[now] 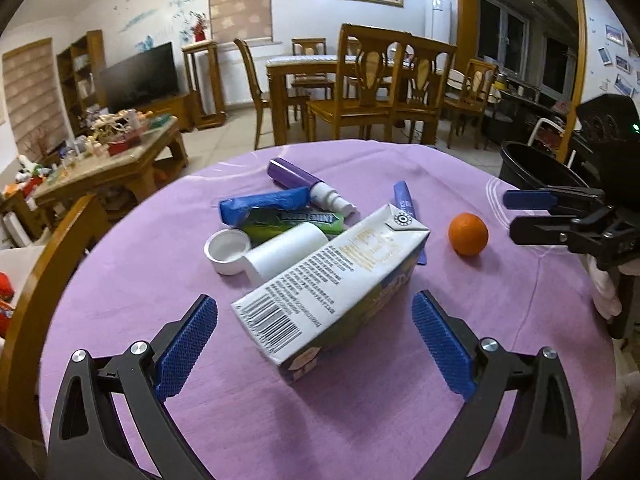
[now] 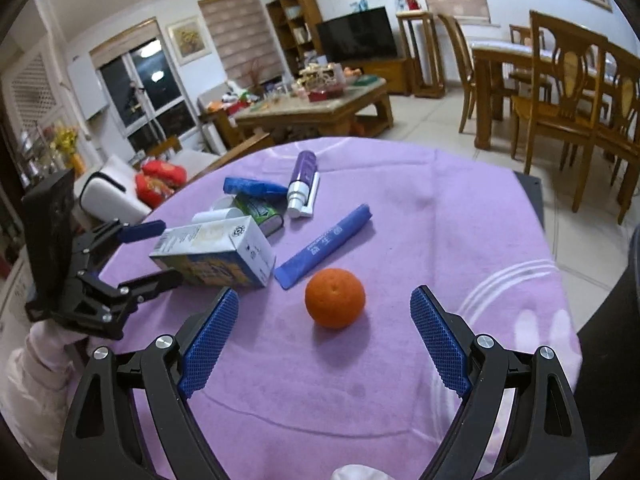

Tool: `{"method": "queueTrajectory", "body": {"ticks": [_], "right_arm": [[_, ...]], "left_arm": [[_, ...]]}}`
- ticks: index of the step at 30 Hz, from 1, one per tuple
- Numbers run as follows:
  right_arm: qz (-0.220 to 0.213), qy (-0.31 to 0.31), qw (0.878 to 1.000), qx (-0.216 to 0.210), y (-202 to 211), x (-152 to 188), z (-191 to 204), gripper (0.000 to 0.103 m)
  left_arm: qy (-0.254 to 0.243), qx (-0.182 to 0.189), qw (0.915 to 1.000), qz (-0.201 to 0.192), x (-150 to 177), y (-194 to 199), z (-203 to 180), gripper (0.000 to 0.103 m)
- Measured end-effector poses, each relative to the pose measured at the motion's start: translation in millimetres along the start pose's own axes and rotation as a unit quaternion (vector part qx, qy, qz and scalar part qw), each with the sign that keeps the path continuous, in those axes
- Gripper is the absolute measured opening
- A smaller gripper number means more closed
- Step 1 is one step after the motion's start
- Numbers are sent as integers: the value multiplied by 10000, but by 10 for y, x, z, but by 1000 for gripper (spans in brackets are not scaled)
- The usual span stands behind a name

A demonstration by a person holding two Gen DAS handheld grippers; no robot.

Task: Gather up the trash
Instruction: 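Grasp the white juice carton with the left tool while the right tool grasps the orange, then carry carton and orange over the black bin and open both tools to drop them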

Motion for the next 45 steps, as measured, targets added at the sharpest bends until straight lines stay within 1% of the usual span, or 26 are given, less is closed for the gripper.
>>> {"method": "queueTrajectory", "body": {"ticks": [1, 3, 4, 5, 6, 7, 8, 9, 10, 11, 13, 16, 19, 20, 22, 25, 30, 32, 35, 36, 38, 42, 45], "right_arm": [[22, 53, 10000, 54, -19, 0, 15, 85], [99, 220, 9995, 206, -90, -15, 45, 77], [171, 278, 9991, 256, -131, -10, 67, 74], [229, 316, 9988, 291, -170, -3, 85, 69], [332, 382, 9981, 348, -228, 11, 113, 65], [406, 413, 9976, 375, -279, 9, 100, 63], [473, 426, 9972, 386, -333, 5, 95, 59], [580, 436, 9966, 390, -389, 36, 71, 53], [649, 451, 9960, 405, -425, 47, 78, 50], [689, 468, 9956, 422, -469, 47, 69, 45], [750, 493, 9947, 493, -516, 50, 60, 40], [766, 486, 9948, 465, -556, 35, 51, 38], [777, 454, 9951, 408, -549, 40, 27, 37], [783, 437, 9953, 372, -535, 51, 17, 37], [775, 400, 9957, 312, -507, 64, 7, 37], [659, 329, 9971, 202, -397, 60, -32, 37], [292, 156, 9995, -12, -98, -14, -117, 37], [48, 34, 10000, -70, 88, -64, -194, 37], [-205, -123, 9997, -93, 327, -119, -328, 37], [-324, -188, 9993, -87, 450, -139, -417, 37], [-443, -258, 9987, -73, 588, -166, -515, 37], [-709, -464, 9964, 29, 918, -180, -841, 37], [-895, -641, 9938, 130, 1163, -168, -1136, 37]], "left_arm": [[4, 69, 10000, 17, 4, -1, -14, 89], [5, 129, 9999, 35, 10, -14, -24, 86], [-8, 143, 9999, 49, 15, -16, -30, 82], [-5, 156, 9999, 64, 28, -29, -44, 79], [28, 212, 9997, 100, 39, -43, -31, 74], [63, 270, 9995, 127, 45, -55, -35, 70], [103, 343, 9992, 168, 52, -64, -41, 68], [118, 361, 9991, 207, 60, -78, -43, 63], [117, 367, 9990, 240, 75, -87, -51, 61], [96, 379, 9989, 264, 90, -75, -74, 59], [48, 422, 9986, 320, 104, -80, -116, 54], [49, 536, 9979, 360, 123, -95, -184, 45], [123, 602, 9976, 307, 102, -94, -239, 40], [128, 633, 9975, 274, 91, -82, -267, 40], [79, 562, 9982, 198, 67, -45, -314, 39], [136, 580, 9982, 16, 21, 43, -365, 39], [321, 683, 9966, -336, -75, 241, -481, 39], [333, 698, 9959, -466, -130, 332, -564, 39], [296, 720, 9951, -617, -243, 406, -697, 39], [265, 730, 9947, -674, -292, 432, -764, 39], [224, 741, 9941, -757, -372, 448, -867, 39], [122, 806, 9923, -937, -569, 429, -1164, 39], [27, 947, 9902, -1027, -740, 350, -1434, 39]]}}
Point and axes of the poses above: each gripper's, at about its wrist camera, not at the fingertips, and y roughly against the way its jaws point, z to its left, x to its underside, the point moved 10 cm from there along -y, roughly the way its jaws point, and after that the axes turned 13 degrees about x, right-handed, at the moved point
